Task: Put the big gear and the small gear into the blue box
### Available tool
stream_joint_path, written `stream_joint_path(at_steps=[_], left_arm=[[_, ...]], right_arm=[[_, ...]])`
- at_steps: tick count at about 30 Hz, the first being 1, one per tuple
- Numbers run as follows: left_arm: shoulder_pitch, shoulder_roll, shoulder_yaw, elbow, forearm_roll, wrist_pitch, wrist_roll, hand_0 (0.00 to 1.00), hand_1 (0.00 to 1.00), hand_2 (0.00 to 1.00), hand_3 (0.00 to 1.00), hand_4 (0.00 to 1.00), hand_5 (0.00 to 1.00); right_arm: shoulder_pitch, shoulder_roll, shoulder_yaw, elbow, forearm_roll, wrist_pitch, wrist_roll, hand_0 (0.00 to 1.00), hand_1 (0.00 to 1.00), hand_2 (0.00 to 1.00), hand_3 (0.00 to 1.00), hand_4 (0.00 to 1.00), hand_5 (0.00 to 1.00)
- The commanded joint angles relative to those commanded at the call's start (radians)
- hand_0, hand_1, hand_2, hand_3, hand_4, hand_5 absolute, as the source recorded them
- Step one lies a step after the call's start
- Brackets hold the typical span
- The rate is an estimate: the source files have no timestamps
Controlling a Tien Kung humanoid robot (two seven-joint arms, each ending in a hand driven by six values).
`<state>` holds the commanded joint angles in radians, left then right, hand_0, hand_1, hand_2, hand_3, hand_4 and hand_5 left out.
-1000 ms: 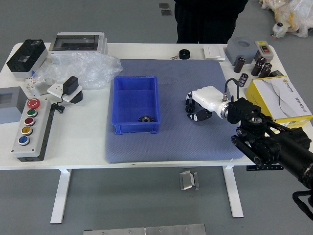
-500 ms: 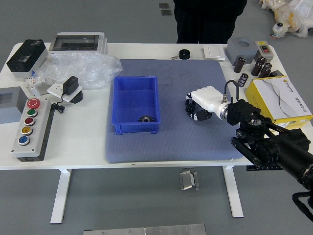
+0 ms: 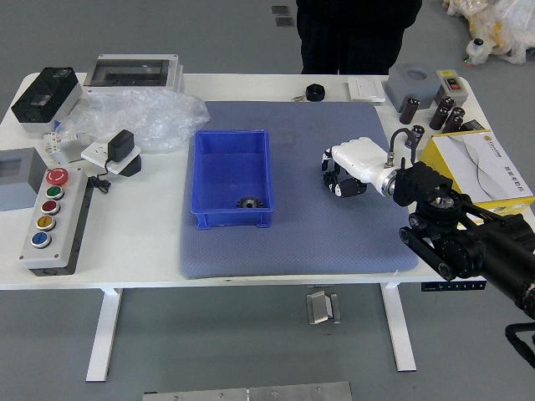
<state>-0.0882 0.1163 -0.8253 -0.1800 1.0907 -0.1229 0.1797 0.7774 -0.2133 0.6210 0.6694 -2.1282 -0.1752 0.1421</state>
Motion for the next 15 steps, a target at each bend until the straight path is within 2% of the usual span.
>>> stream_joint_path(at_steps=[7, 8, 10, 15], left_arm=[[0.001, 0.002, 0.003, 0.0, -0.004, 0.0, -0.002, 0.873, 0.857, 0.826, 0.842, 0.71, 0.301], [0.001, 0.001, 0.003, 0.0, -0.004, 0.0, -0.002, 0.873, 0.857, 0.826, 0.842, 0.71, 0.301], [0.001, 0.001, 0.003, 0.0, -0.005, 0.001, -0.002, 0.873, 0.857, 0.826, 0.842, 0.71, 0.301], [0.002, 0.003, 0.003, 0.0, -0.007, 0.001, -0.002, 0.873, 0.856, 0.826, 0.842, 0.71, 0.3]], right_arm=[[0.008, -0.014, 0.007, 0.01, 0.0, 0.002, -0.003, 0.53, 0.389, 0.465, 0.567, 0.603, 0.235], [0.007, -0.015, 0.007, 0.013, 0.001, 0.002, -0.003, 0.542, 0.392, 0.47, 0.573, 0.57, 0.22], [0.006, -0.017, 0.007, 0.019, 0.0, 0.002, -0.004, 0.542, 0.392, 0.47, 0.573, 0.57, 0.22], [0.009, -0.034, 0.021, 0.057, -0.016, 0.005, -0.013, 0.544, 0.392, 0.469, 0.573, 0.559, 0.214]])
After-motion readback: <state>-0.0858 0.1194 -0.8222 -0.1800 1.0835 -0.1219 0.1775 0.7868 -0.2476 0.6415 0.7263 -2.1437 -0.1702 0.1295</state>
